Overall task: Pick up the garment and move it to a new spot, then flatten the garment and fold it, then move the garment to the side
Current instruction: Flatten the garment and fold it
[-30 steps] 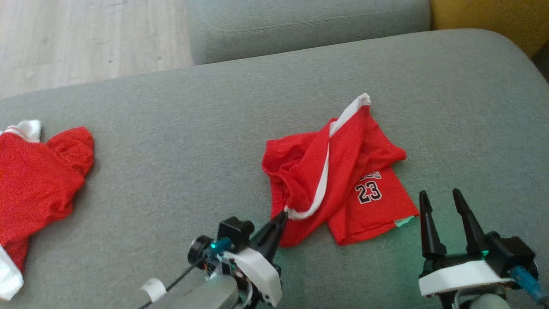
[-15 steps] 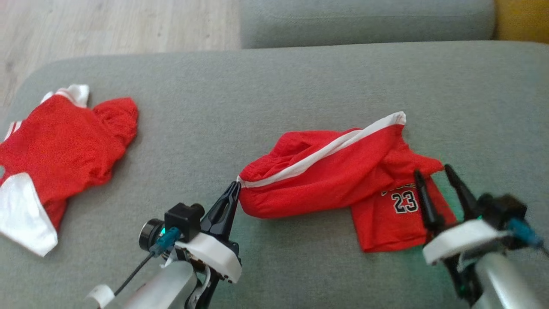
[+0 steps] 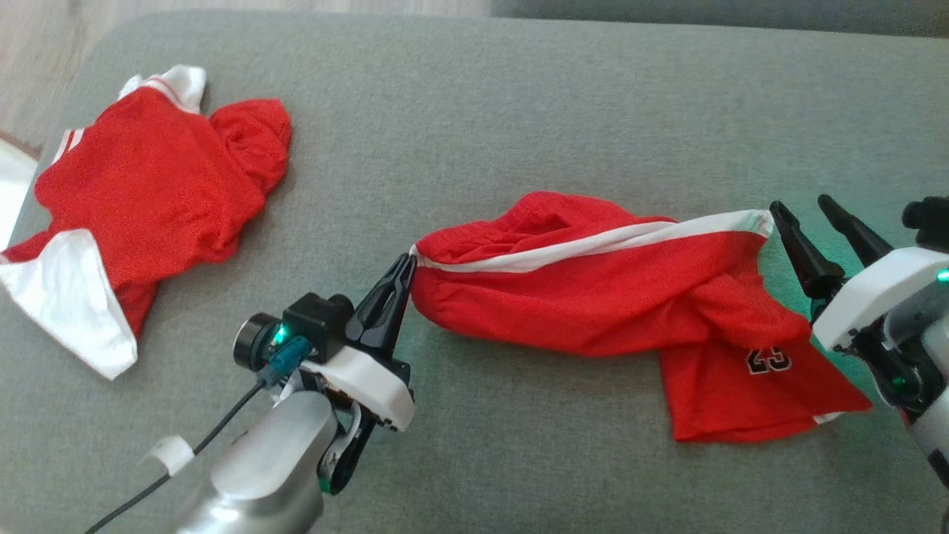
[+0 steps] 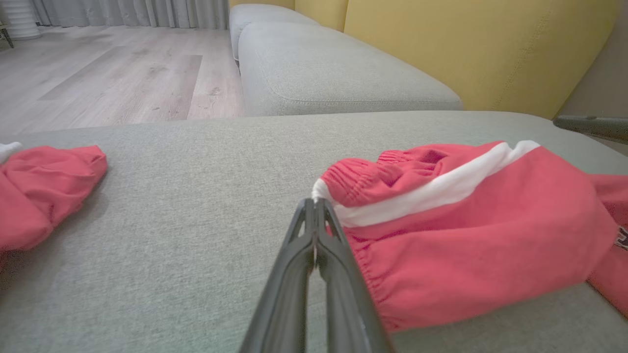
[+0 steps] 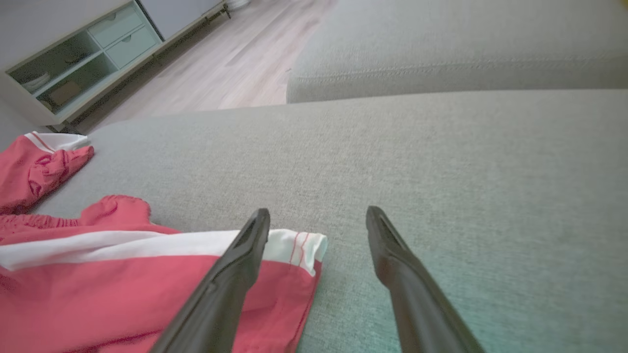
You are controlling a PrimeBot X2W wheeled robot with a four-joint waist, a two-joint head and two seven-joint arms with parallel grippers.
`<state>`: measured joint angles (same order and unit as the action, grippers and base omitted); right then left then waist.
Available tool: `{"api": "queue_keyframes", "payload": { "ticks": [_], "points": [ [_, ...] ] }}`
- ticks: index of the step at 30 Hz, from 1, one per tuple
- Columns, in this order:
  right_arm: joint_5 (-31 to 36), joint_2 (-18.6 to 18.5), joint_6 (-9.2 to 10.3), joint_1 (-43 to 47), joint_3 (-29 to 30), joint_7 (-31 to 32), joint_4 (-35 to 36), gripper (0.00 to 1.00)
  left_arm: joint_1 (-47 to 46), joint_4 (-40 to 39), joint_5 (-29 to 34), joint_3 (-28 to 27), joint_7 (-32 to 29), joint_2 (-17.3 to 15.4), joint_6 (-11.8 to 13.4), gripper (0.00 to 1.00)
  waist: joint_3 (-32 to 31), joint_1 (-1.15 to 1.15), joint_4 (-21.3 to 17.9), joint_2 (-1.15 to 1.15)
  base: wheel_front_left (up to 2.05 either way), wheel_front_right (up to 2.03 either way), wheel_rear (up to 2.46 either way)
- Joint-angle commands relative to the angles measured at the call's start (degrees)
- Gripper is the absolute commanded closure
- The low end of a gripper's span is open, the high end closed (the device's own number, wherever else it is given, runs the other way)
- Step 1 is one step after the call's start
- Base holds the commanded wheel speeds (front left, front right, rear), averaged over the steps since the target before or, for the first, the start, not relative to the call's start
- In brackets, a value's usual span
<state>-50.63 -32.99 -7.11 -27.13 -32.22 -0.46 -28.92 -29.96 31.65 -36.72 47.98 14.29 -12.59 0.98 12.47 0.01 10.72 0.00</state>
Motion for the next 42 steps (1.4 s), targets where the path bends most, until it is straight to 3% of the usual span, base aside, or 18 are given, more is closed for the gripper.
{"api": "queue_keyframes", "payload": {
  "ticks": [1,5,6,7,8,9,19,26,33,37,42],
  "points": [
    [-1.1,-2.1,-0.37,-1.4,-1.5,-0.1,0.9,0.0,-2.7,-0.9,0.5,-2.4,0.7,-0.7,-0.3,1.0,1.3,-0.01,1.1,0.0,0.0,0.0,0.0],
    [-4.3,-3.2,-0.37,-3.4,-6.3,0.3,-0.4,0.0,-3.7,-0.3,1.1,-2.9,0.7,-0.1,-0.6,1.0,2.5,-0.01,1.7,0.0,0.0,0.0,0.0],
    [-4.9,-3.4,-0.37,-3.9,-7.3,0.3,-0.8,0.09,-3.8,-0.2,1.3,-3.1,0.7,0.0,-0.7,1.0,2.7,-0.01,1.7,0.0,0.0,0.0,0.0],
    [-5.4,-3.5,-0.37,-4.3,-8.3,0.2,-1.2,0.31,-4.0,-0.1,1.4,-3.2,0.7,0.1,-0.7,1.0,2.9,-0.01,1.8,0.0,0.0,0.0,0.0],
    [-5.9,-3.7,-0.37,-4.6,-9.3,0.2,-1.6,0.71,-4.1,0.0,1.6,-3.4,0.7,0.2,-0.8,1.0,3.1,-0.01,1.8,0.0,0.0,0.0,0.0],
    [-6.5,-3.8,-0.37,-4.9,-10.2,0.1,-1.9,1.0,-4.2,0.2,1.7,-3.5,0.7,0.3,-0.8,1.0,3.2,-0.01,1.8,0.0,0.0,0.0,0.0],
    [-11.3,-5.6,-0.37,-8.3,-15.2,-5.6,-1.4,1.0,-4.6,-0.1,2.9,-5.9,0.7,-0.3,-1.2,1.0,0.8,-0.01,-2.0,0.0,0.0,0.0,0.0],
    [-13.7,-9.8,-0.37,-13.7,-16.4,-10.2,4.9,1.0,-7.0,-5.1,2.2,-8.8,0.3,-2.0,-2.6,1.0,-2.9,-0.01,-10.0,0.0,0.0,0.0,0.0],
    [-11.2,-15.3,-0.37,-20.3,-15.4,-12.4,11.5,1.0,-12.7,-14.8,0.8,-10.8,-5.2,-5.4,-3.3,1.0,-5.2,-0.01,-17.3,0.0,0.0,0.0,0.0],
    [-6.4,-13.3,-0.37,-26.7,-13.2,-13.7,9.3,1.0,-19.4,-16.2,1.5,-11.2,-9.4,-7.4,-4.4,1.0,-3.7,-0.01,-19.5,0.0,0.0,0.0,0.0],
    [-1.6,-7.5,-0.37,-36.4,-10.1,-14.4,2.3,1.0,-32.4,-8.7,4.3,-11.9,-7.2,-6.7,-6.1,1.0,1.7,-0.01,-19.5,0.0,0.0,0.0,0.0]
  ]
}}
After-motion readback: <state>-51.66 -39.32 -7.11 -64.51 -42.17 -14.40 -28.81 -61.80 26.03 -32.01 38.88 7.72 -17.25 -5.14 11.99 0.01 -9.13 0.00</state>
